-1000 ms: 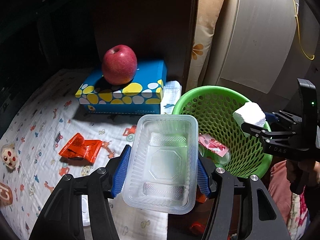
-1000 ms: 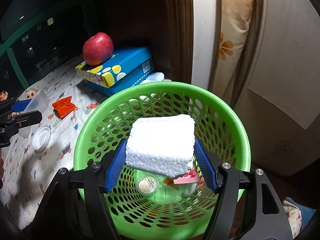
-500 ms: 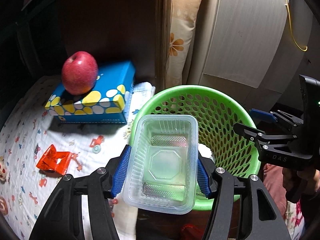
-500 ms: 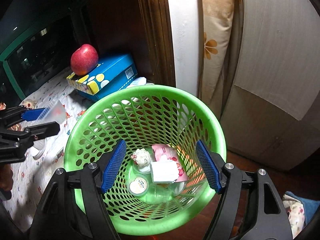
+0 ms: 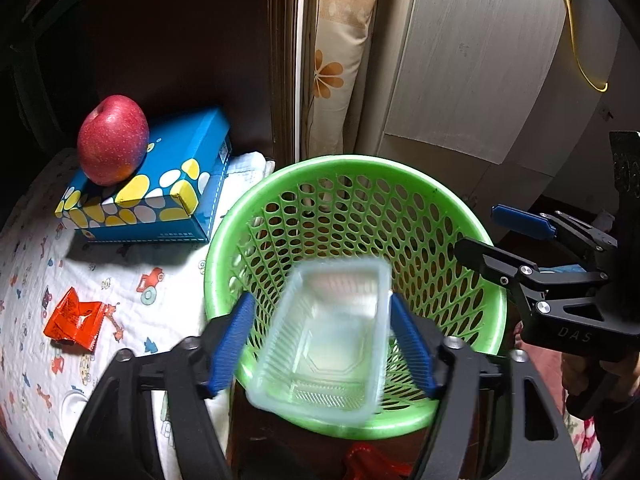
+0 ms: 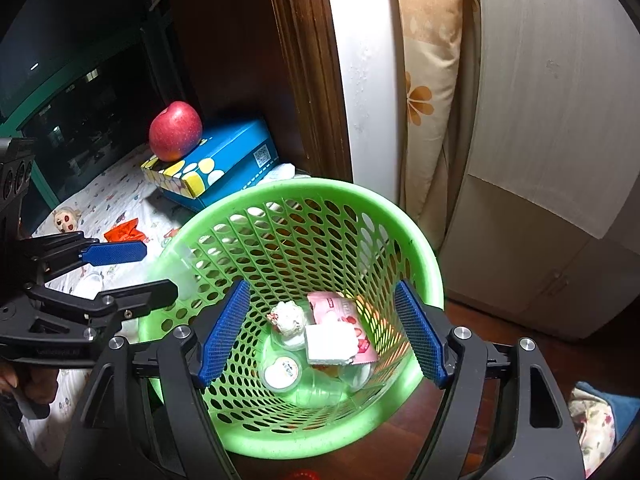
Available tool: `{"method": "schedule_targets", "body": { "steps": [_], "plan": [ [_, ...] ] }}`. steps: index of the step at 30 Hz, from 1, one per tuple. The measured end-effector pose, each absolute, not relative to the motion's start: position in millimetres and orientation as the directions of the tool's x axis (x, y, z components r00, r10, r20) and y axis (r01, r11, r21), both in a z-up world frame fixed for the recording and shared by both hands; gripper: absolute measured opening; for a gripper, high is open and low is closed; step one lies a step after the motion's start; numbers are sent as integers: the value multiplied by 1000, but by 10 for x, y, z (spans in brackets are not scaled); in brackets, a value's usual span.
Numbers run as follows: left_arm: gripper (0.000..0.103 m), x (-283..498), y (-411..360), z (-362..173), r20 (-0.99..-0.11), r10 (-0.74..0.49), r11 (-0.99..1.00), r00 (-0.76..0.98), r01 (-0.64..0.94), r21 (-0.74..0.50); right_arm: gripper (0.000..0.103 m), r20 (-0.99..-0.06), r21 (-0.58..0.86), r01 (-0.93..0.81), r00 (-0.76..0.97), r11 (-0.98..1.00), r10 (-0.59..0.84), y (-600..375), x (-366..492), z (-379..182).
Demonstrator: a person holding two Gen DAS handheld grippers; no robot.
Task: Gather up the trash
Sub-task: 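Grasp the white round lid with the left tool while the right tool returns over the bed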
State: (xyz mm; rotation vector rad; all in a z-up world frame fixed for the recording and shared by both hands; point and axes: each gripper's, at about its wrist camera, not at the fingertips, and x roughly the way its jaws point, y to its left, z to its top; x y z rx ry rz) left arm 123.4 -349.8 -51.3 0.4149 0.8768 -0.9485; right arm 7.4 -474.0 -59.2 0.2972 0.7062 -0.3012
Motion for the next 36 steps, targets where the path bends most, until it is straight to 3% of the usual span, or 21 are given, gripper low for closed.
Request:
{"method": "schedule_targets", "body": {
  "steps": [7,15,29,36],
  "plan": [
    [72,1241,-3310,-442,-782,-546,568,300,819,-82,75,-667,168,351,729,921,-156,-4671,82,-572],
    [72,1442,-2747,-432,-784,-457,685,421,729,-8,77,-657,170,304,744,937,-122,-4490,191,-515],
    [90,1983,-1512,-606,-799,-316,830,512,557,28,78,-656,168,198,753,966,-41,-4011,562,-455],
    [93,2127,-1097,-870,-822,-287,846,491,533,23,80,-661,157,142,751,977,-3,-3720,748,-444]
  ]
}}
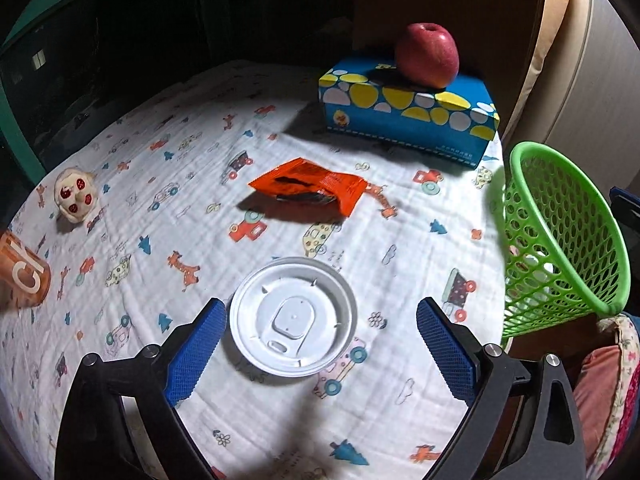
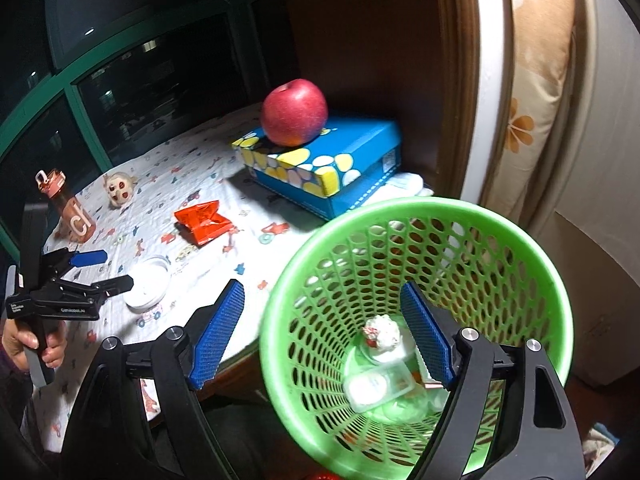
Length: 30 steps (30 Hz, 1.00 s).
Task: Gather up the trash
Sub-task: 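Grasp the white round lid with the left tool while the right tool returns over the bed, then grasp the orange snack bag with the right tool while the left tool holds the lid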
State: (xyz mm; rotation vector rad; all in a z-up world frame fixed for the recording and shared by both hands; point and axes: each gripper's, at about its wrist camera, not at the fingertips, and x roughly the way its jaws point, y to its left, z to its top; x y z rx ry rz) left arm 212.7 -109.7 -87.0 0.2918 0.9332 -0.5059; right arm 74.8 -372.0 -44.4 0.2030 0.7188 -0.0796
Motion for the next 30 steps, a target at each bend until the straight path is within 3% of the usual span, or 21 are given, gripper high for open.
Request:
{"method": "schedule_targets", "body": {
  "steps": [9,30],
  "plan": [
    [93,2200,-978,-1213,-856,-270,833,440,553,22,80,-678,144,89,734,986,32,-3444,948,-483],
    [93,2421,-1056,-1460,-879,-260,814,399,581,23,80,-713,123,11,696,992,81,-3074,1376,-632]
  ]
}}
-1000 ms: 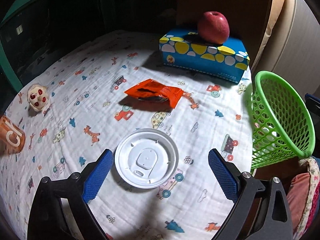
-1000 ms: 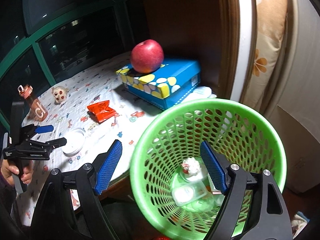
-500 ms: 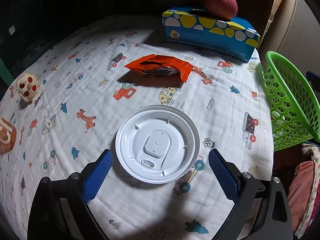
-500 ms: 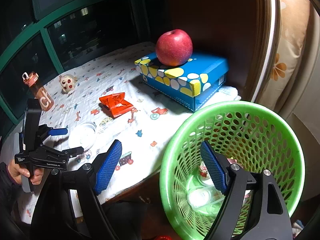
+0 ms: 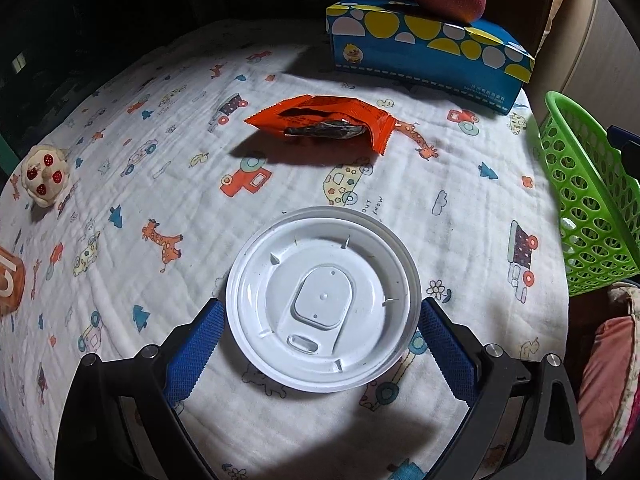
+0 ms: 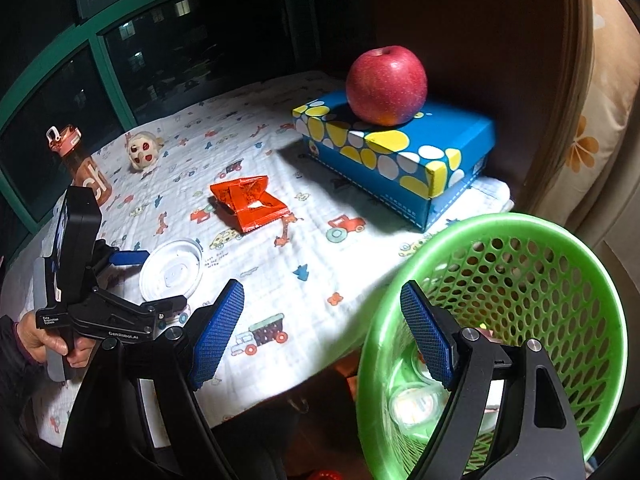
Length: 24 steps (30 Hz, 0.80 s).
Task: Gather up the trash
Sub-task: 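Grasp the orange snack bag with the right tool while the left tool holds the lid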
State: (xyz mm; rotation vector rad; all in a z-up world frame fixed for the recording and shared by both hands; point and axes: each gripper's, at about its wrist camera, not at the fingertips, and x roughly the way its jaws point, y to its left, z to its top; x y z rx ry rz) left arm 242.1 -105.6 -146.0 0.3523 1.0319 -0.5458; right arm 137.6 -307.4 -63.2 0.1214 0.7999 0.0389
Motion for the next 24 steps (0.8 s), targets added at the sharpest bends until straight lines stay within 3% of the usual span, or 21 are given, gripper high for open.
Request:
{"method": "schedule_targets", "body": {
  "steps": [24],
  "plan": [
    [88,2351,-384,-927,-824,-274,888,496,459,-19,80,-787,86,-165,594,983,168,-2376,2614,-980]
  ]
}}
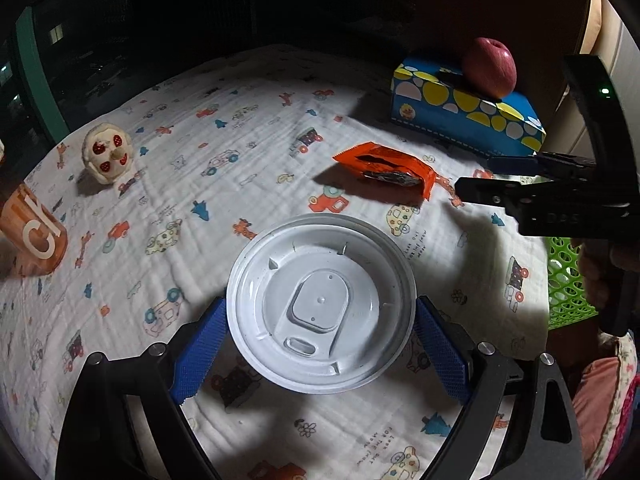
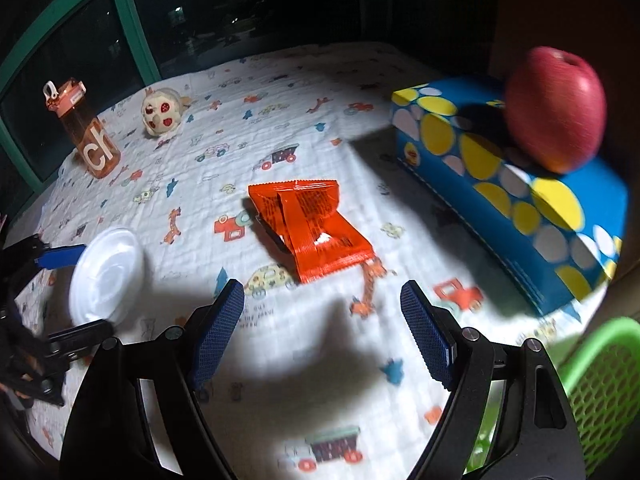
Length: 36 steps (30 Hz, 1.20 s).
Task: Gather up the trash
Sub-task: 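Grasp the orange snack bag with the right tool while the left tool holds the lid, then carry the orange bag and lid over the basket and open both tools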
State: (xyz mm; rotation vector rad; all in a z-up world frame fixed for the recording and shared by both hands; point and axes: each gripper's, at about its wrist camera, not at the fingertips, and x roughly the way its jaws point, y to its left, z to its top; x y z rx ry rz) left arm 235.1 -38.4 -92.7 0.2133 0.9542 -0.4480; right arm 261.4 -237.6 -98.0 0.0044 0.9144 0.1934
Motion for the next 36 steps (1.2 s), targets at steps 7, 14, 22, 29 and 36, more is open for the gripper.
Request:
{"method": "schedule_targets", "body": {
  "steps": [7,14,22,29,36],
  "plan": [
    [88,2351,-200,-823,-813,-267,904,517,428,-25,80,-819,58,-217,548,974,171,-2162,3071,-1183],
    [88,2390,-62,-838,-816,-258,917,518,398,-37,81,-842,41,-227,516,973,155,-2060,3367,-1384],
    [88,2444,-29,-885,-822,-257,922,508,385,-50,81,-847,76,-213,502,974,175,-2124,3493,-1434],
    [88,2431,-44,-868,-820,-268,922,506,382,-65,77,-844,75,-213,507,974,176,-2129,3488,-1427],
    [88,2420,-38,-841,-818,-261,924,512,379,-57,57,-842,85,-194,511,977,174,-2203,3413,-1393]
  ]
}}
